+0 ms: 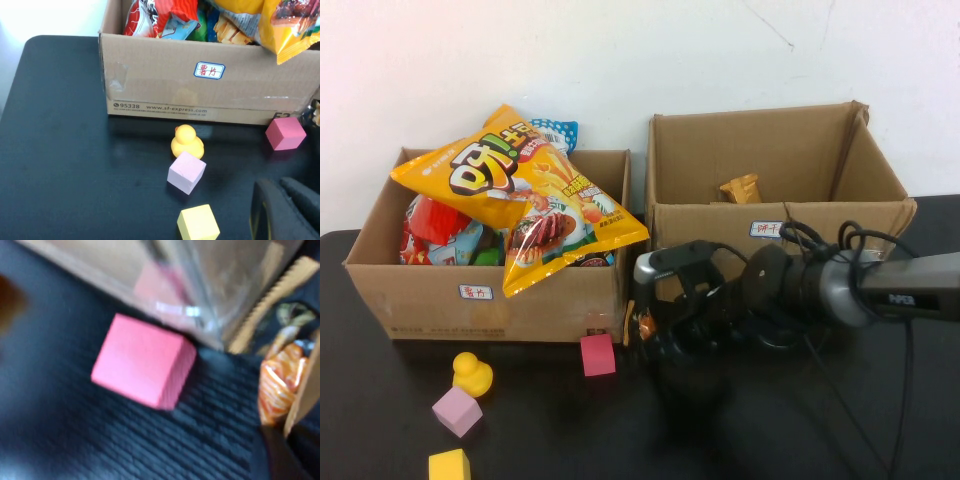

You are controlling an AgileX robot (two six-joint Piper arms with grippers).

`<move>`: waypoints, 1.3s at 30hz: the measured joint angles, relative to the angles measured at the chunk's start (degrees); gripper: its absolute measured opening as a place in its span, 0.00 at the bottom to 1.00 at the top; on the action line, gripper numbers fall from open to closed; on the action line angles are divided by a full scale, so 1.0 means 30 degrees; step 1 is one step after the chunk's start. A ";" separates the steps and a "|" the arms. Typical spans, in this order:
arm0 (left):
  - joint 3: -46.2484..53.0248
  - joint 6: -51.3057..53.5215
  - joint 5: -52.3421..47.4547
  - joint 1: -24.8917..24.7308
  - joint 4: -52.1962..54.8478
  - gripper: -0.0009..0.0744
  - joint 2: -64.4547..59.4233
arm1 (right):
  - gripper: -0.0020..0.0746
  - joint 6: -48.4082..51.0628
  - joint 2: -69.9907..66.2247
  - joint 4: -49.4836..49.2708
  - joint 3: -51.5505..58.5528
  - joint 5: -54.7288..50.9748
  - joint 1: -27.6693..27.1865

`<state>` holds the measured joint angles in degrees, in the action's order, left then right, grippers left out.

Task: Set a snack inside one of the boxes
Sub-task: Pick up the biscuit

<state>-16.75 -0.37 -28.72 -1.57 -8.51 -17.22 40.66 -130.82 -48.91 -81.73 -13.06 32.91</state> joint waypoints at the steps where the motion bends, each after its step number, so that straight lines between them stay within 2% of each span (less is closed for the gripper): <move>1: 0.0000 0.0000 0.0000 0.0000 0.0000 0.01 0.0000 | 0.06 0.0000 0.0197 0.0101 0.0200 0.0000 0.0000; 13: 0.0000 0.0023 -0.0391 0.0000 -0.0976 0.01 0.0000 | 0.03 0.0000 0.4155 0.0732 0.4235 0.0000 0.0000; 18: -0.0233 0.2769 -0.1208 0.0000 -0.3622 0.01 -0.0752 | 0.03 0.0151 0.7142 0.0870 0.5641 0.0154 0.0000; 27: -0.2907 0.7986 -0.1618 0.0000 -0.8961 0.01 -0.5531 | 0.03 0.0403 1.2057 0.1453 0.5509 0.0623 -0.0105; 34: -0.5103 1.1434 -0.1304 0.0000 -1.2515 0.01 -1.0015 | 0.03 0.0006 1.1418 0.2034 0.5509 -0.2988 -0.1621; 39: -0.6108 1.4826 -0.2665 -0.0261 -1.5595 0.01 -1.4058 | 0.03 -0.1146 1.0546 0.3760 0.5509 -0.4648 -0.2251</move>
<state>-35.07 44.10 -36.71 -2.35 -55.30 -59.39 37.22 -99.18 -37.64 -65.20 -27.00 26.15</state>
